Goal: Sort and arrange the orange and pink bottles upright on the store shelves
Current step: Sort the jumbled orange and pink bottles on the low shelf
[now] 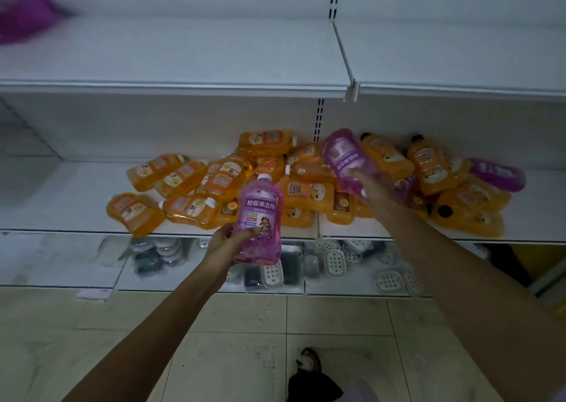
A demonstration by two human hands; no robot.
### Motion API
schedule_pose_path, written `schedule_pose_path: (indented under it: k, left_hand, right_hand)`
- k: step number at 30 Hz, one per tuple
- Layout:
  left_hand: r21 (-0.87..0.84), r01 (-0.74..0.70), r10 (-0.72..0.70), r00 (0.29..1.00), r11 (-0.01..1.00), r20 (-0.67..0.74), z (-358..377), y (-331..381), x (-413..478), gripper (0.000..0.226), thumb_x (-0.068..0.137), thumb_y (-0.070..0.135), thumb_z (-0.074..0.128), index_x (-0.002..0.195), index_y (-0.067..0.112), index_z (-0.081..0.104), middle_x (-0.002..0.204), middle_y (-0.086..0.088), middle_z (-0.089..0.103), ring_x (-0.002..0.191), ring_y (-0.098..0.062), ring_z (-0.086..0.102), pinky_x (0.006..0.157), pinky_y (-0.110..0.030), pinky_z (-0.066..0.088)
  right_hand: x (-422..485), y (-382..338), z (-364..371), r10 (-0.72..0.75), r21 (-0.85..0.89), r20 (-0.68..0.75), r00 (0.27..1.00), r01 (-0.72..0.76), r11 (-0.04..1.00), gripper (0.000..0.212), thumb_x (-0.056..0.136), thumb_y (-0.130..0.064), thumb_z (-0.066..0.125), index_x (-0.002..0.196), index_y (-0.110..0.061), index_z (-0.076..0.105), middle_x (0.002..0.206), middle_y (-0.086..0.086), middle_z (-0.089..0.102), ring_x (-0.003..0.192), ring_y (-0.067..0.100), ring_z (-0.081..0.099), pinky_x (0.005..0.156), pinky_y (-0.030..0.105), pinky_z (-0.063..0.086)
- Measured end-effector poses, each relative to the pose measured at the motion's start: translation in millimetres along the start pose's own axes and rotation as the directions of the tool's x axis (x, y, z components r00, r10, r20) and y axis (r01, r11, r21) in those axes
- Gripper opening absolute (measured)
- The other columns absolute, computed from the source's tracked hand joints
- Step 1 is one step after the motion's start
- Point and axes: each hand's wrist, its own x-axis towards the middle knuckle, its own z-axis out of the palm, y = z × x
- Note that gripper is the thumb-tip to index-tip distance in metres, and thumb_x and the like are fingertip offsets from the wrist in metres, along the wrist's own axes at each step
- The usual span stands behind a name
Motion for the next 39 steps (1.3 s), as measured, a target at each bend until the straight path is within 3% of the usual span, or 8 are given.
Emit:
schedule_pose_path:
  k: [4,11,15,20,25,28,35,39]
  left_hand:
    - [-0.05,-0.036,0.033,0.998,0.998,-0.061,-23,-6,-20,0.05,0.078,0.015,0.07,0.122,0.004,0.051,0.115,-0.017,0.063,0.099,-0.035,0.064,0.087,-0.051,0.052]
    - [-0.142,-0.129,0.104,0.98,0.981,-0.17,-101,-8,-77,0.08,0.055,0.023,0.082,0.125,0.004,0.051,0.111,-0.019,0.066,0.091,-0.031,0.067,0.07,-0.038,0.057]
    - [-0.133,-0.24,0.191,0.933,0.962,-0.305,-160,3,-114,0.046,0.081,0.013,0.064,0.125,0.009,0.052,0.107,-0.017,0.066,0.085,-0.03,0.066,0.057,-0.028,0.056]
    - [-0.099,-0.362,0.259,0.807,0.927,-0.53,-230,22,-162,0.036,0.087,0.013,0.057,0.123,0.015,0.054,0.098,-0.014,0.067,0.078,-0.027,0.066,0.054,-0.026,0.055]
    - [-0.037,-0.446,0.303,0.666,0.894,-0.682,-293,52,-186,0.039,0.084,0.017,0.062,0.121,0.009,0.055,0.1,-0.016,0.068,0.077,-0.025,0.067,0.057,-0.03,0.056]
    - [-0.011,-0.492,0.345,0.625,0.87,-0.7,-321,85,-181,0.051,0.075,0.027,0.073,0.12,0.012,0.054,0.106,-0.013,0.066,0.08,-0.022,0.067,0.056,-0.027,0.055]
    - [0.143,-0.605,0.515,0.502,0.783,-0.695,-383,193,-130,0.071,0.073,0.02,0.072,0.136,0.02,0.04,0.115,-0.005,0.059,0.096,-0.024,0.064,0.076,-0.038,0.056]
    - [0.172,-0.642,0.571,0.489,0.747,-0.66,-404,250,-97,0.067,0.076,0.017,0.071,0.135,0.02,0.041,0.109,-0.003,0.06,0.091,-0.021,0.065,0.064,-0.028,0.059]
  right_hand:
    - [-42,-28,10,-0.313,-0.389,0.174,0.934,0.357,0.849,0.058,0.062,-0.017,0.084,0.112,-0.016,0.054,0.108,0.001,0.062,0.097,0.019,0.06,0.085,0.036,0.053]
    - [-125,-7,109,-0.197,-0.331,0.535,0.821,0.418,0.846,0.048,0.072,-0.015,0.08,0.111,-0.003,0.057,0.103,0.007,0.063,0.089,0.019,0.06,0.066,0.022,0.046]
    - [-165,-5,172,-0.176,-0.258,0.655,0.735,0.437,0.862,0.036,0.076,-0.014,0.077,0.104,-0.004,0.057,0.1,0.011,0.065,0.084,0.021,0.061,0.064,0.023,0.048]
    - [-237,-16,257,-0.201,-0.095,0.841,0.502,0.503,0.859,0.021,0.087,-0.008,0.064,0.107,-0.006,0.057,0.089,0.0,0.062,0.075,0.006,0.058,0.06,0.008,0.049]
    - [-289,-30,335,-0.268,0.041,0.909,0.318,0.572,0.819,0.014,0.095,-0.027,0.053,0.102,-0.017,0.06,0.088,0.0,0.065,0.078,0.013,0.063,0.071,0.026,0.051]
    - [-309,-56,381,-0.341,0.125,0.908,0.243,0.62,0.774,0.025,0.098,-0.034,0.046,0.107,-0.013,0.058,0.088,0.001,0.063,0.076,0.012,0.061,0.067,0.023,0.048]
    - [-307,-144,485,-0.526,0.257,0.826,0.202,0.695,0.671,0.041,0.099,-0.045,0.035,0.107,-0.009,0.053,0.094,0.009,0.063,0.086,0.024,0.064,0.081,0.038,0.053]
    - [-284,-187,543,-0.577,0.206,0.734,0.358,0.691,0.692,0.048,0.099,-0.048,0.031,0.092,-0.009,0.058,0.082,0.008,0.063,0.084,0.027,0.064,0.085,0.04,0.052]
